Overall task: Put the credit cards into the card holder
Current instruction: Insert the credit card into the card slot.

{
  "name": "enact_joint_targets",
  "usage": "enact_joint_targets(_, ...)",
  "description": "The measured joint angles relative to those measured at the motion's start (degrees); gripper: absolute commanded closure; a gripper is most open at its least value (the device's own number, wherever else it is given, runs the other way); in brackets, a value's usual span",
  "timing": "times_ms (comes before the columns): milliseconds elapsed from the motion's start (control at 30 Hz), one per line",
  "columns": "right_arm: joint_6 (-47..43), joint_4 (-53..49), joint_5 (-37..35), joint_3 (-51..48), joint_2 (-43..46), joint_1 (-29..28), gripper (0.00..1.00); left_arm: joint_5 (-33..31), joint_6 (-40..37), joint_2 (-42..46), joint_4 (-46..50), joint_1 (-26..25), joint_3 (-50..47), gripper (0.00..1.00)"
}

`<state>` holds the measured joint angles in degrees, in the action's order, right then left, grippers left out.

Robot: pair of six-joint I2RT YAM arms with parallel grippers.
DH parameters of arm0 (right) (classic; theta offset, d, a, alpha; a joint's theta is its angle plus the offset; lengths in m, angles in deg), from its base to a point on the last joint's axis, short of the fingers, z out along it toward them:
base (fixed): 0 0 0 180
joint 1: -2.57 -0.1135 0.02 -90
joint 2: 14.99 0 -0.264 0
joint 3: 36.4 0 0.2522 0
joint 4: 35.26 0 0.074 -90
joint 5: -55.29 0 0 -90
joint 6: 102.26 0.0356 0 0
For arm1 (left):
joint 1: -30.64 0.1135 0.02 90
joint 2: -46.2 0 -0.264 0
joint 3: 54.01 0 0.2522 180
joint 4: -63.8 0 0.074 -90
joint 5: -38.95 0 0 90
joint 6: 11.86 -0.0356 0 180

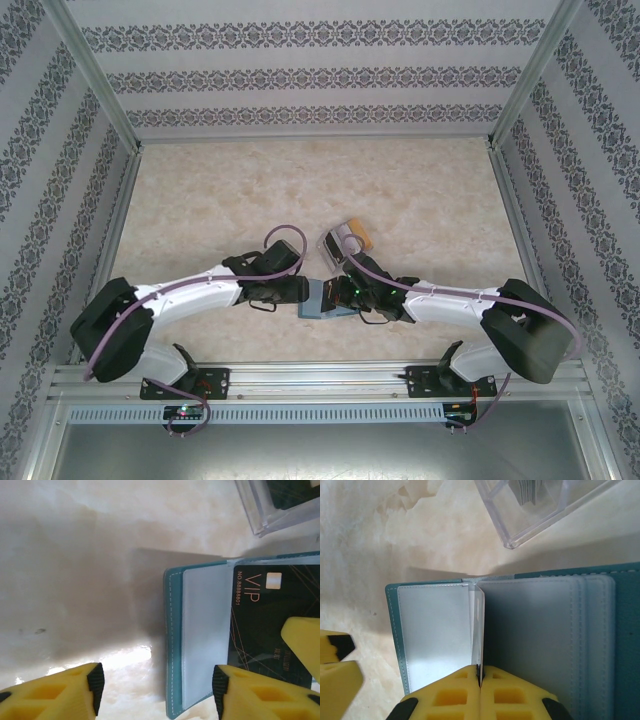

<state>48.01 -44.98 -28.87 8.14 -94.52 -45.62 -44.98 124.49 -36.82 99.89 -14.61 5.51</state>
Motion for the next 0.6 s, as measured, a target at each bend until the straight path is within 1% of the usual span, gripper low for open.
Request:
enact_joint_targets(100,-0.2,0.5,1.0,-0.5,0.9,0.9,0.99,1.0,-0.6,-3.0,-0.6,0.0,0.7,0.51)
enact_joint_targets(167,-0.5,0.6,1.4,-0.9,1.7,1.6,0.99,1.4,-1.0,-4.5,-0.7,0.0,1.3,0.61)
enact_joint_targets(233,-0.7,0.5,1.6,-1.4,2.9,2.0,0.98,1.9,-1.3,-6.1,-1.0,0.0,1.8,0.67)
enact_joint_targets(300,-0.9,0.5,1.8,-1.7,4.0,2.4,0.98,2.4,-1.5,-7.1,-1.1,0.0,2.2,0.68)
enact_joint_targets(367,-1.3,0.5,2.1,-2.3,4.9,2.9,0.98,2.6,-1.5,-8.0,-1.2,0.0,2.4,0.73)
enact_joint_targets(500,-1.8,1.0,3.3,-3.9,5.4,3.9,0.98,2.8,-1.6,-9.1,-1.2,0.0,2.5,0.73)
enact_joint_targets(600,-2.2,1.7,4.7,-4.0,5.4,4.1,0.99,3.0,-1.6,-9.3,-1.3,0.0,2.5,0.76)
